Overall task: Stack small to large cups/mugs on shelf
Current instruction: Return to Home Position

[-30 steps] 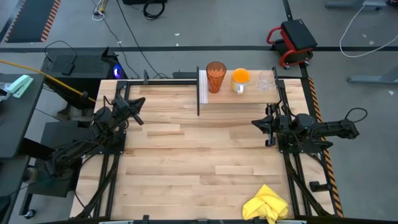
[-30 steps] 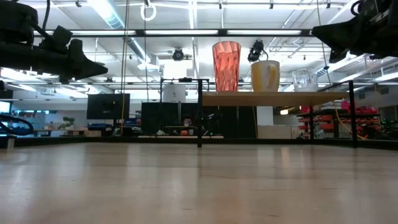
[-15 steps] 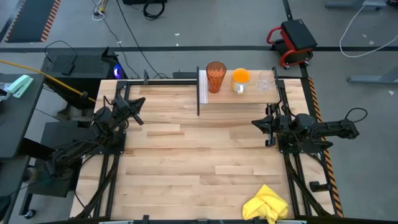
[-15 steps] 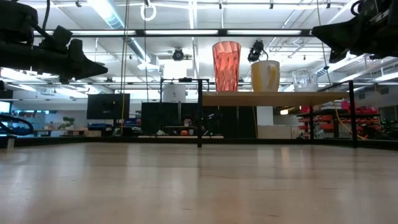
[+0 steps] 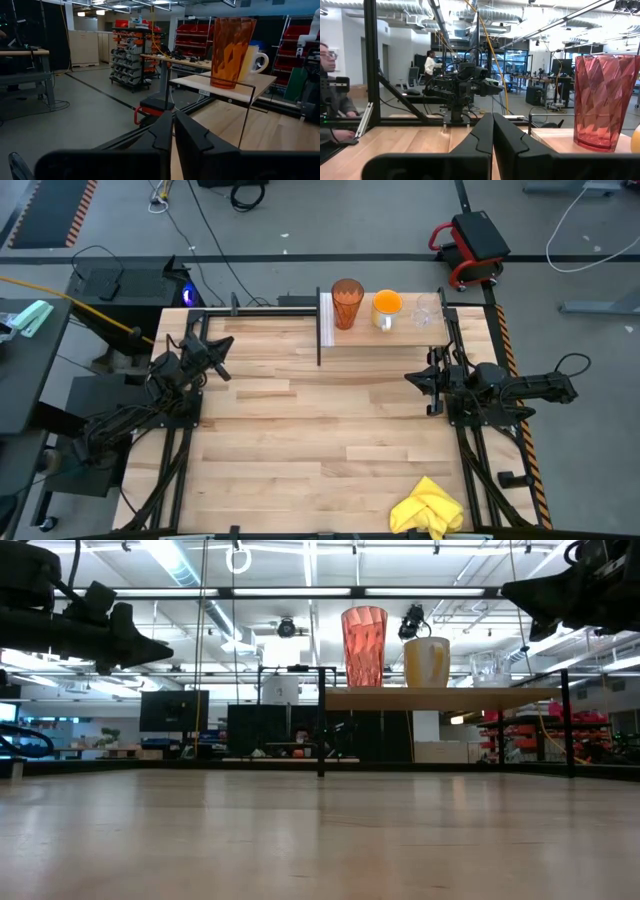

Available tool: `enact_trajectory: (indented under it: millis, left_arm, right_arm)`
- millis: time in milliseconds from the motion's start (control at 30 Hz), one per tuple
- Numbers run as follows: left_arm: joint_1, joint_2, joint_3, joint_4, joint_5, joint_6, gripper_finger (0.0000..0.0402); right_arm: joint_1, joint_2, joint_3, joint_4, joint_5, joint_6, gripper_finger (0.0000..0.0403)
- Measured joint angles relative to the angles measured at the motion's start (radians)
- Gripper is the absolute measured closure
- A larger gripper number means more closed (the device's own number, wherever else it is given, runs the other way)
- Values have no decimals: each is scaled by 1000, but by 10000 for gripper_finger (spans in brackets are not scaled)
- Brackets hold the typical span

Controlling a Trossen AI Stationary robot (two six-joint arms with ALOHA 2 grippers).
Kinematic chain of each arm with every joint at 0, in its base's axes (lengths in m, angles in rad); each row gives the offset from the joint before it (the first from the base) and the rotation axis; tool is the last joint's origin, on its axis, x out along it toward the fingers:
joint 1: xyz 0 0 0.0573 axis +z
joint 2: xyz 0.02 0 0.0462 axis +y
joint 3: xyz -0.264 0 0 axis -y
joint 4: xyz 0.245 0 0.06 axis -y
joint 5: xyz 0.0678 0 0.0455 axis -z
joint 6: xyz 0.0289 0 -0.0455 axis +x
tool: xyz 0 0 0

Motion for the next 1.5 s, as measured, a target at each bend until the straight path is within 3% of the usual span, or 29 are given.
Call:
enact_trajectory:
  millis: [1500]
  left_arm:
    - [0,0,0,0,0,0,377]
  right_arm:
    - [0,0,0,0,0,0,389]
